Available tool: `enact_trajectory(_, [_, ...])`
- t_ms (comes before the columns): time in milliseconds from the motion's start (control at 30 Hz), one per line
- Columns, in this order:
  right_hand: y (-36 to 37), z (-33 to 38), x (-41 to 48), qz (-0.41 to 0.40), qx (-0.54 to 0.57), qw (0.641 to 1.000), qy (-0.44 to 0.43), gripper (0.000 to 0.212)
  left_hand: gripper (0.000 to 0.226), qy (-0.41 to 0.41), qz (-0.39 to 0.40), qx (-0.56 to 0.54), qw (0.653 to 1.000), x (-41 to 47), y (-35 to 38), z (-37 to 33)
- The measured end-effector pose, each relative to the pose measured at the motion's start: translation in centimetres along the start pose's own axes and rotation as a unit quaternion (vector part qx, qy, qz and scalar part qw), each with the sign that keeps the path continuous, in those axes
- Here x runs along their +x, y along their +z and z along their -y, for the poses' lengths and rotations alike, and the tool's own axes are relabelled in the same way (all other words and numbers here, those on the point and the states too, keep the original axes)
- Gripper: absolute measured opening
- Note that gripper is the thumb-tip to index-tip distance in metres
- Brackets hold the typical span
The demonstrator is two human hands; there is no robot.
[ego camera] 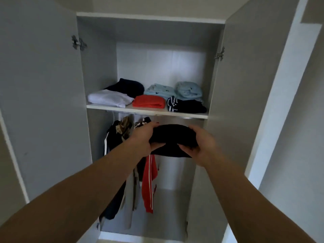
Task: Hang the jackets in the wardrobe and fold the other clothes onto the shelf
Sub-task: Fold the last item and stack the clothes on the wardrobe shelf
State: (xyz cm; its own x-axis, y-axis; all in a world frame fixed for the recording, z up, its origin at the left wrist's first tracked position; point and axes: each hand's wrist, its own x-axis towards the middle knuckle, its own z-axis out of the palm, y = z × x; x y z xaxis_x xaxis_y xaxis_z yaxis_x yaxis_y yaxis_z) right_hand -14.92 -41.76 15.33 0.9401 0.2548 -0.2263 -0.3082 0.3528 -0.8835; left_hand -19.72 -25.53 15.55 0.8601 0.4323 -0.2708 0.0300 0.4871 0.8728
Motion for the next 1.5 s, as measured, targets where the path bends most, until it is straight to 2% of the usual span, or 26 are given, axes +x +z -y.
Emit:
enact_trajectory(67, [2.1, 3.3, 3.4, 0.002, 0.004, 0.999, -0.043, 0.024, 0.020, 0.020, 0.027, -0.007, 0.999, 3.2, 2.2, -3.8])
enact_trajectory(200, [5.2, 9.3, 9.8, 0.006, 0.004, 0.995, -0.103, 0.036, 0.021, 0.041, 0.075, -0.021, 0.996, 9.3, 6.6, -9.5])
enact_trajectory(300, [6.4, 12.9, 14.6, 0.002, -0.003, 0.992, -0.129, 0.032, 0.017, 0.058, 0.109, -0.027, 0.992, 13.8, 9.6, -12.1])
enact_trajectory(400, [6.9, 15.7, 19.6, 0.008, -0.002, 0.990, -0.143, 0.020, 0.016, 0.073, 0.117, -0.028, 0.990, 18.3, 12.3, -13.6])
enact_trajectory(500, [7.5, 18.0, 24.1, -0.001, 0.002, 0.988, -0.156, 0.017, 0.016, 0.083, 0.110, -0.033, 0.990, 22.3, 14.8, -15.2])
enact_trajectory(733, [8.8, 23.4, 35.4, 0.001, -0.007, 0.983, -0.184, 0.034, 0.029, 0.124, 0.111, -0.075, 0.983, 33.2, 20.2, -18.4])
enact_trajectory(833, [7.8, 22.4, 39.9, -0.062, -0.065, 0.981, -0.174, 0.029, 0.039, 0.108, 0.110, -0.036, 0.987, 37.8, 20.3, -15.9])
enact_trajectory(900, [5.9, 20.3, 42.6, -0.143, -0.181, 0.961, -0.149, 0.036, 0.035, 0.028, 0.132, 0.065, 0.989, 39.7, 18.9, -13.1])
enact_trajectory(933, [4.9, 19.0, 43.7, -0.184, -0.276, 0.933, -0.141, 0.041, 0.033, -0.017, 0.151, 0.121, 0.981, 40.4, 17.9, -12.0])
enact_trajectory(1000, [3.3, 16.5, 45.0, -0.242, -0.457, 0.846, -0.131, 0.048, 0.032, -0.057, 0.184, 0.208, 0.959, 41.6, 16.1, -11.2])
enact_trajectory(1067, [3.5, 15.2, 44.6, -0.259, -0.599, 0.739, -0.166, 0.044, 0.035, -0.059, 0.219, 0.279, 0.933, 42.4, 14.2, -12.5])
enact_trajectory(1133, [5.1, 14.9, 43.5, -0.284, -0.651, 0.671, -0.212, 0.049, 0.035, -0.038, 0.245, 0.355, 0.901, 42.8, 12.3, -14.8])
enact_trajectory(1167, [6.3, 15.0, 43.0, -0.298, -0.658, 0.646, -0.248, 0.052, 0.033, -0.006, 0.242, 0.401, 0.884, 43.0, 11.2, -15.8])
enact_trajectory(1233, [9.0, 14.8, 42.0, -0.286, -0.683, 0.580, -0.340, 0.056, 0.026, 0.110, 0.215, 0.492, 0.837, 43.8, 8.9, -17.5])
enact_trajectory(1300, [12.4, 14.0, 41.1, -0.203, -0.660, 0.566, -0.451, 0.048, 0.023, 0.255, 0.172, 0.570, 0.762, 44.7, 6.3, -18.9])
enact_trajectory(1367, [15.8, 12.2, 40.8, -0.080, -0.638, 0.578, -0.503, 0.031, 0.023, 0.360, 0.156, 0.658, 0.643, 45.2, 3.8, -20.0])
enact_trajectory(1433, [18.6, 9.8, 41.5, 0.020, -0.655, 0.586, -0.478, 0.022, 0.035, 0.365, 0.191, 0.729, 0.547, 46.1, 1.7, -19.9])
enact_trajectory(1467, [19.6, 8.6, 42.3, 0.047, -0.674, 0.585, -0.450, 0.017, 0.054, 0.338, 0.196, 0.761, 0.517, 46.8, 0.8, -19.4])
enact_trajectory(1500, [20.4, 7.5, 43.2, 0.065, -0.689, 0.587, -0.421, 0.016, 0.072, 0.304, 0.183, 0.789, 0.501, 47.4, -0.1, -18.8])
